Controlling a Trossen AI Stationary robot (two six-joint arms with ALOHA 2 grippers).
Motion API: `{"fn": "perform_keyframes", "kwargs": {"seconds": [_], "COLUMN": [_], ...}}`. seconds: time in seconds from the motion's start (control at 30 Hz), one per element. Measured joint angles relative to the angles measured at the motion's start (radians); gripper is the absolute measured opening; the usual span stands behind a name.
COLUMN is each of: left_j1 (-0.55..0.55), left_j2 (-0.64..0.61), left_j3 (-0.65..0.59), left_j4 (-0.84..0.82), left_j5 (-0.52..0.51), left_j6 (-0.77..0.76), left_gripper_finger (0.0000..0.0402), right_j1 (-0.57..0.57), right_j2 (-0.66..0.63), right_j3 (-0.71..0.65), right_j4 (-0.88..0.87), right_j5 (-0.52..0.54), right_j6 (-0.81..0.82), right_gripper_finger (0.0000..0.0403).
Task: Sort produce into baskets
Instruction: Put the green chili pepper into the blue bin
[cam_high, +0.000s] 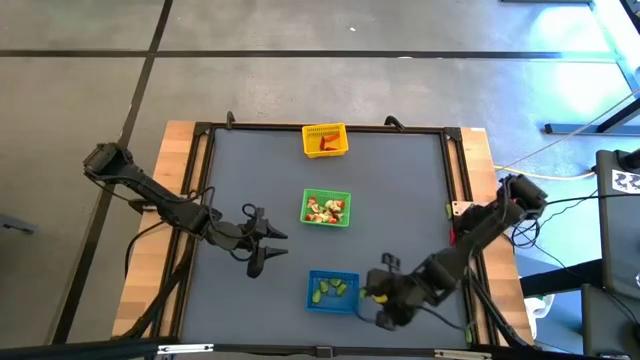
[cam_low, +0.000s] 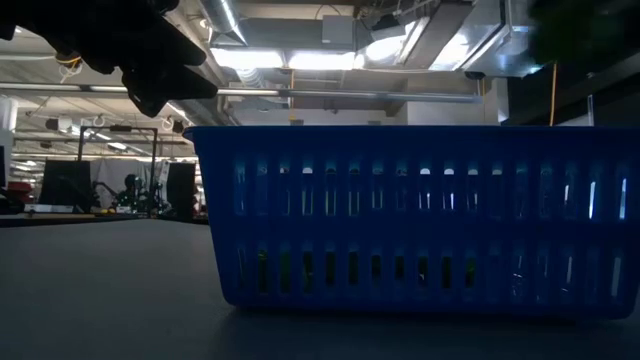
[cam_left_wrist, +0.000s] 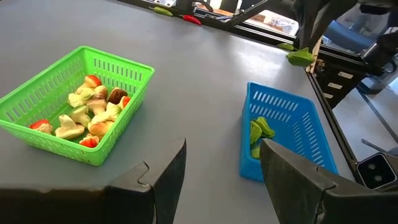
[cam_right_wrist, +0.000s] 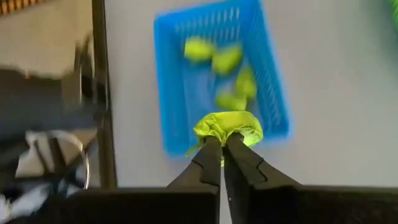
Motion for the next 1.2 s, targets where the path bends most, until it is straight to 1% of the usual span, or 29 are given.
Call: {"fn": "perform_keyframes", "kwargs": {"seconds": [0.13,0.33,0.53,0.7,0.83,1.0,1.2], "left_j1": [-0.001,-0.003,-0.003,-0.003,-0.003,-0.003,-0.003], "left_j2": [0.000,0.000,0.000,0.000,0.000,0.000,0.000], "left_j3": [0.000,0.000,0.000,0.000,0.000,0.000,0.000], "left_j4": [0.011,0.052,0.057,0.057,0.056,0.056,0.050], "left_j5": [0.000,0.006,0.006,0.006,0.006,0.006,0.006], "left_j6": [0.000,0.011,0.042,0.064,0.064,0.064,0.064], "left_gripper_finger": [0.0200,0.0200,0.0200,0.0200,0.0200,0.0200,0.0200], "right_j1": [-0.062,-0.134,-0.184,-0.213,-0.243,-0.263,-0.238], "right_j2": [0.006,0.006,0.006,0.006,0.007,0.007,0.007], "right_j3": [0.000,0.000,-0.019,-0.053,-0.071,-0.100,-0.108], "right_j4": [0.083,0.156,0.162,0.212,0.218,0.254,0.362], "right_j5": [0.039,0.042,0.031,0.031,0.029,-0.049,-0.150], "right_j6": [-0.096,-0.181,-0.199,-0.204,-0.205,-0.206,-0.233], "right_gripper_finger": [0.0005,0.0005,0.0005,0.0005,0.0005,0.0012,0.0059]}}
